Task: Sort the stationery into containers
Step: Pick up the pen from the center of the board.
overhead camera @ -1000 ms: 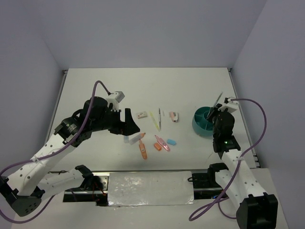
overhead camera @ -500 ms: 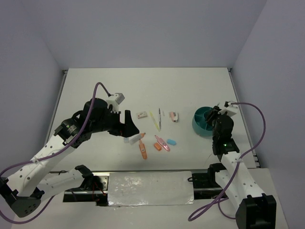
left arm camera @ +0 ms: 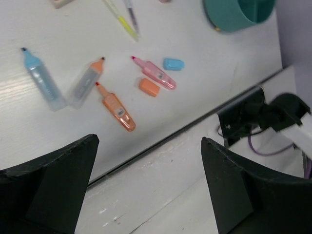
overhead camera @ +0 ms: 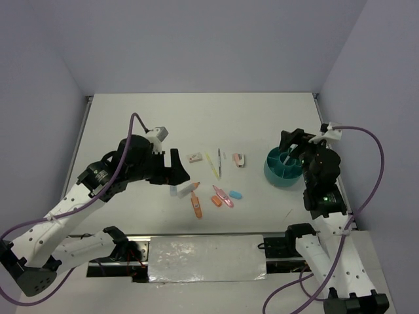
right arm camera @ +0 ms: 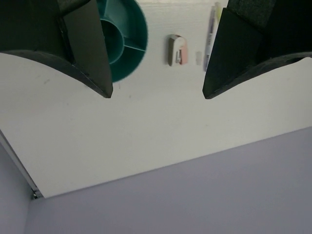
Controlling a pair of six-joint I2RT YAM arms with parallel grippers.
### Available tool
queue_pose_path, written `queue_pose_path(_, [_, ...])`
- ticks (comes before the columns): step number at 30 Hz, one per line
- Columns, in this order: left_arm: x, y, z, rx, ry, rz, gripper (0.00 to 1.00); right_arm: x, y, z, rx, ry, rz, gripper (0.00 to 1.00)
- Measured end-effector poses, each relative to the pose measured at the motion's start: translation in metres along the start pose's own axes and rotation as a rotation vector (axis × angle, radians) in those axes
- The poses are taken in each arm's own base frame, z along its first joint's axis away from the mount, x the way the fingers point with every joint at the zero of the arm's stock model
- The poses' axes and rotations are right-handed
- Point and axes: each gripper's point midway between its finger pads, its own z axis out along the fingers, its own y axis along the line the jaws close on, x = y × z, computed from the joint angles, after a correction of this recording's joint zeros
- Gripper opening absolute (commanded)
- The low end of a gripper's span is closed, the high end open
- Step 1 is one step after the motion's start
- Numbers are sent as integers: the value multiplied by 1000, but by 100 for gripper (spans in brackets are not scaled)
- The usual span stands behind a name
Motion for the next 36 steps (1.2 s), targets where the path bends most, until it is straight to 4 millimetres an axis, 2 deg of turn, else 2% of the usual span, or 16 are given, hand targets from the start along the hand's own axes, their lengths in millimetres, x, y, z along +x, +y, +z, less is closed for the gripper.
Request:
queue_pose_path(2, [-3,11,0,-78,-9,-39,100,-21,17,-2,-45,7,-1,82])
queue_pose_path(4, [-7,23,-1,-158,-20,-79,99,-31,34,-1,-81,53,-9,81])
queue_pose_path(5, [-9,28,-1,-193,-28,-98,99,-33,43,3,-100,86,-15,80])
queue_pose_path(7, [-12,39,-3,-258,-42,-135,99,-23,64,11,-138,187,-35,77])
queue_pose_path(9, [-12,49,-5,-314,-51,-169,99,0,86,16,-174,297,-71,72])
queue_pose_path(10, [-11,53,-6,-335,-54,-188,99,16,96,18,-192,360,-89,63])
queue_pose_path(13, [-11,62,-9,-378,-62,-218,99,79,115,20,-214,571,-147,41])
queue_pose_path(14, [-11,64,-10,-383,-63,-223,99,100,117,18,-208,640,-163,39])
queue_pose_path(17, [-12,65,-10,-386,-66,-228,99,153,120,15,-174,797,-189,39])
queue_pose_path(20, [-12,65,-11,-386,-67,-229,99,194,126,12,-132,915,-218,46])
queue_pose_path(25, [-11,63,-10,-374,-57,-232,100,243,150,26,-92,1005,-254,46])
queue_pose_path(29, [-9,62,-10,-361,-45,-234,99,273,147,35,-38,1051,-270,45])
queue_pose_path(33, [-5,62,-8,-355,-29,-235,99,290,143,43,0,1071,-287,43])
queue_pose_path(36, [0,64,-5,-356,-11,-237,99,295,146,50,4,1069,-290,41])
